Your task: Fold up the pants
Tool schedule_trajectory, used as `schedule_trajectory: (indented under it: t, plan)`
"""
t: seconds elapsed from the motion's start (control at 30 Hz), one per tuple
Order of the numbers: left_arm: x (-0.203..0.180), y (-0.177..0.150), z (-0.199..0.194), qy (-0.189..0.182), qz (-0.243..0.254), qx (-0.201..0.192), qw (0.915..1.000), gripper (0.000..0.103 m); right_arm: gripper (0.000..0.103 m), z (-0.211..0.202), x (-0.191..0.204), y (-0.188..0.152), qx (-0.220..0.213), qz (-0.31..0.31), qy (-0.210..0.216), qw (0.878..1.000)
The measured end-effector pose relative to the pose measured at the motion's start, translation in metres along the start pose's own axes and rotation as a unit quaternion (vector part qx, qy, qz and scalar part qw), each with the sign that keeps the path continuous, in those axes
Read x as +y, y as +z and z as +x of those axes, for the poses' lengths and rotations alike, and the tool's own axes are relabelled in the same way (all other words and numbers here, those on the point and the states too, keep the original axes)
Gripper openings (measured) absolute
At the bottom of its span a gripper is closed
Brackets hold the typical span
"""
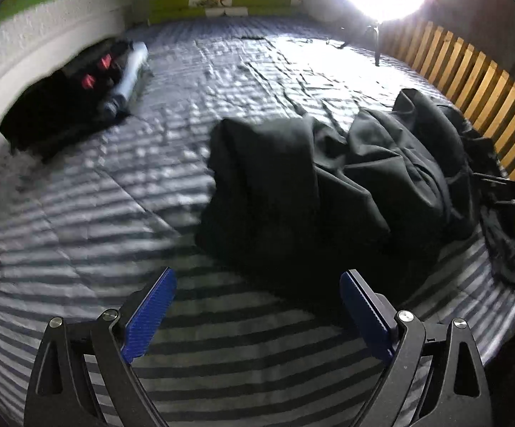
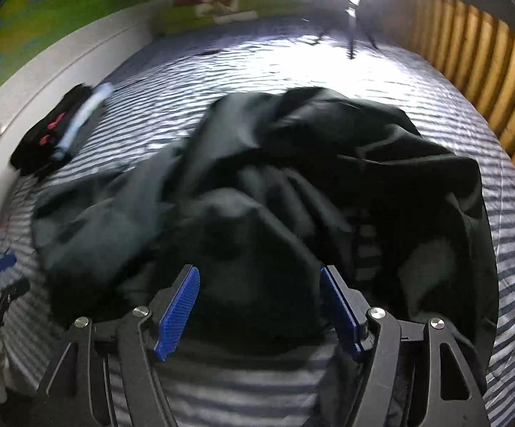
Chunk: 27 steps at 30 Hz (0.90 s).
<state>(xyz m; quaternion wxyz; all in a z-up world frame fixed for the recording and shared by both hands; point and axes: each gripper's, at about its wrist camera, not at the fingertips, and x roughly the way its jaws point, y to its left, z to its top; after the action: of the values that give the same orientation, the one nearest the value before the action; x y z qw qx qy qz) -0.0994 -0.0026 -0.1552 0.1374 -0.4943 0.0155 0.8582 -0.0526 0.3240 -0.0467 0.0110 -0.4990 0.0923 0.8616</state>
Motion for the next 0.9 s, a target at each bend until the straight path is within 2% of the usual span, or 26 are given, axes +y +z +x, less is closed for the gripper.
schedule_trajectory:
  t: [0.07, 0.13, 0.2, 0.27, 0.33, 0.37, 0.4, 0.43, 0.47, 0.5, 0.57, 0.67, 0.73, 0.9]
  plan:
    - [-0.014, -0.005, 0.001, -0.049, -0.005, 0.008, 0.9987, 0.095, 0.066, 0.009, -0.011, 0.003, 0.013, 0.028, 0.016, 0.999]
    - [-0.043, -0.009, -0.002, -0.067, 0.036, -0.002, 0.9971, 0.095, 0.066, 0.017, -0.017, 0.004, 0.022, 0.049, 0.04, 0.998]
    - [-0.08, -0.013, 0.003, -0.062, 0.105, -0.012, 0.9925, 0.102, 0.067, 0.02, -0.017, 0.006, 0.021, 0.06, 0.058, 0.996]
    - [-0.106, -0.014, 0.02, -0.031, 0.157, -0.005, 0.9871, 0.102, 0.068, 0.023, -0.008, 0.01, 0.02, 0.054, 0.066, 0.996]
    - [-0.116, -0.01, 0.04, -0.005, 0.172, 0.008, 0.985, 0.099, 0.068, 0.029, 0.001, 0.012, 0.026, 0.029, 0.061, 0.997]
    - [-0.111, -0.005, 0.047, 0.001, 0.159, 0.01, 0.9873, 0.089, 0.068, 0.035, 0.007, 0.014, 0.03, 0.014, 0.053, 0.998]
    - [-0.105, 0.0, 0.047, 0.006, 0.145, 0.01, 0.9894, 0.068, 0.068, 0.038, 0.008, 0.013, 0.031, 0.01, 0.049, 0.998]
    - [-0.095, 0.007, 0.044, 0.012, 0.122, 0.007, 0.9925, 0.055, 0.059, 0.04, 0.008, 0.012, 0.03, 0.01, 0.049, 0.998]
    - [-0.087, 0.014, 0.041, 0.007, 0.104, 0.004, 0.9945, 0.037, 0.025, 0.04, 0.007, 0.011, 0.029, 0.011, 0.057, 0.998]
    - [-0.078, 0.02, 0.035, 0.0, 0.089, 0.001, 0.996, 0.024, 0.007, 0.041, 0.005, 0.011, 0.037, 0.011, 0.062, 0.997]
    - [-0.058, 0.037, 0.013, 0.014, 0.066, -0.027, 0.9974, 0.008, 0.004, 0.031, 0.0, 0.009, 0.023, 0.014, 0.067, 0.997]
    - [-0.028, 0.06, -0.02, 0.017, 0.033, -0.059, 0.9976, 0.007, 0.004, -0.007, -0.009, 0.011, -0.029, 0.005, 0.059, 0.998]
    - [-0.007, 0.074, -0.051, 0.013, 0.006, -0.086, 0.9962, 0.007, 0.004, -0.036, -0.017, 0.012, -0.053, 0.014, 0.076, 0.996]
    - [0.024, 0.106, -0.124, -0.049, -0.037, -0.141, 0.9881, 0.007, 0.004, -0.117, -0.02, 0.01, -0.128, 0.002, 0.101, 0.987]
